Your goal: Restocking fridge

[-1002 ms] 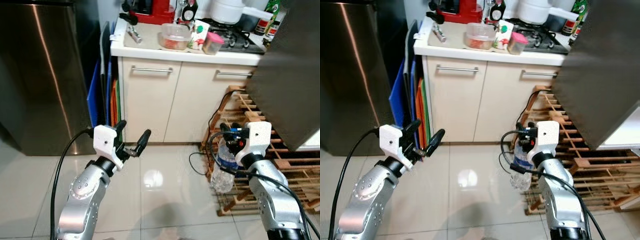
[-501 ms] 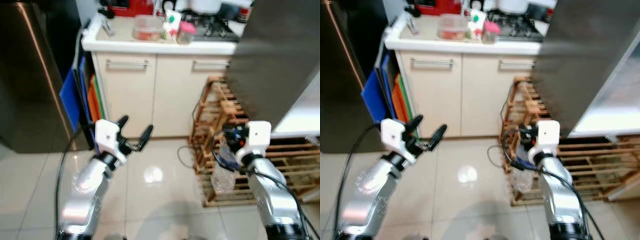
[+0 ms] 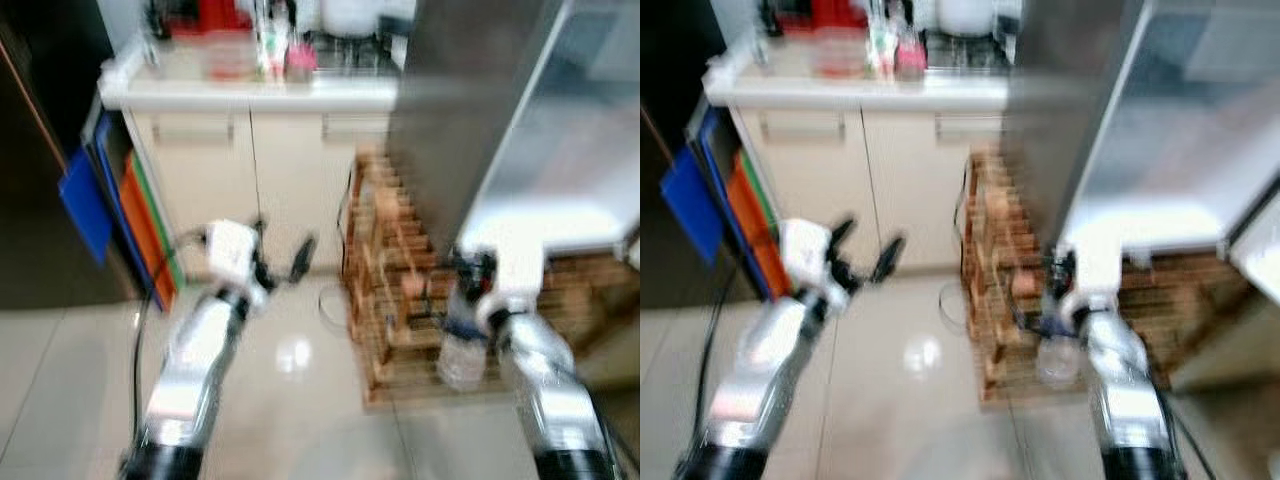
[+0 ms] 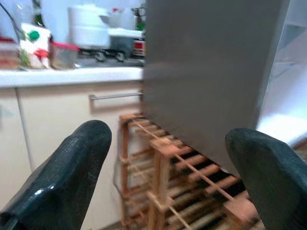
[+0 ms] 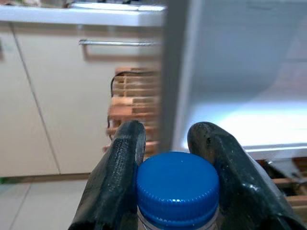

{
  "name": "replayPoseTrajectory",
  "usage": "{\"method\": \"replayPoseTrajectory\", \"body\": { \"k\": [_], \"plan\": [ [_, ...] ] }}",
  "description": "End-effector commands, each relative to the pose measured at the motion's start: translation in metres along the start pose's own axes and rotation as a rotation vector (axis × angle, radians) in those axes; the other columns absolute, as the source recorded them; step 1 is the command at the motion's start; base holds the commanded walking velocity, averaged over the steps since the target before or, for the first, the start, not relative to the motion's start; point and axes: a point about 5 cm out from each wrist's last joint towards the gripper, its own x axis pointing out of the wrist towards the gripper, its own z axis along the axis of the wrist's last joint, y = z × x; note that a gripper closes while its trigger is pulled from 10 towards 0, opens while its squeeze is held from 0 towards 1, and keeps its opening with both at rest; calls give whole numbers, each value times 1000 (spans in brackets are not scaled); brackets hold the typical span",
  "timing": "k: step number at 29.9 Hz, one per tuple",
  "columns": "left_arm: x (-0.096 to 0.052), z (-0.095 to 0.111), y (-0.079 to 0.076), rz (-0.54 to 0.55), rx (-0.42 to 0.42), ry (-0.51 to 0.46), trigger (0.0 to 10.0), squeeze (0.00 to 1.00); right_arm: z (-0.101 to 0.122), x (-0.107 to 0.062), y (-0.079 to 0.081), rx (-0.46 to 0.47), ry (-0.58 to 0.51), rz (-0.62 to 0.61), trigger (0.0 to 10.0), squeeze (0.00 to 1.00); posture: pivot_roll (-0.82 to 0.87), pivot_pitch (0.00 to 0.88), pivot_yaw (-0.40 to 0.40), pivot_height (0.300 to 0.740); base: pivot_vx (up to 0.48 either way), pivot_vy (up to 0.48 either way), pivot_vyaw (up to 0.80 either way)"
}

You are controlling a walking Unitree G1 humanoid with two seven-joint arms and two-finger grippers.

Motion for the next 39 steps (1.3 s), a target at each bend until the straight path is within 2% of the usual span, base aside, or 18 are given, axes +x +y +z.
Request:
{"method": "replayPoseTrajectory", "body": {
  "k": [1,5,9,16,24,30,35,39],
  "plan": [
    [0,-4,12,63,19,33,10000,0,11,4,10,16,-59,29,10000,0,-67,0,-24,724,0,0,-475],
    [6,-7,10,70,62,60,10000,0,11,3,12,14,-71,32,10000,0,-70,0,-22,724,0,0,-498],
    [6,-10,1,26,60,68,10000,0,8,0,15,12,-86,43,10000,0,-73,0,-13,724,0,0,-563],
    [7,-9,2,1,62,62,10000,0,4,-3,19,28,-96,36,10000,0,-74,0,0,724,0,0,-597],
    [15,-5,3,-50,84,55,10000,0,8,-5,13,17,-136,-22,10000,0,-96,0,31,724,0,0,-618],
    [14,-13,11,-30,80,97,10000,0,2,-10,10,22,-130,-62,10000,0,-105,0,33,724,0,0,-619],
    [19,-14,7,-30,87,93,10000,0,-3,-11,6,-1,-120,-80,10000,0,-108,0,38,724,0,0,-616],
    [17,-19,12,7,53,90,10000,0,10,-15,-1,-1,-183,-141,10000,0,-121,0,32,724,0,0,-619]
  ]
}}
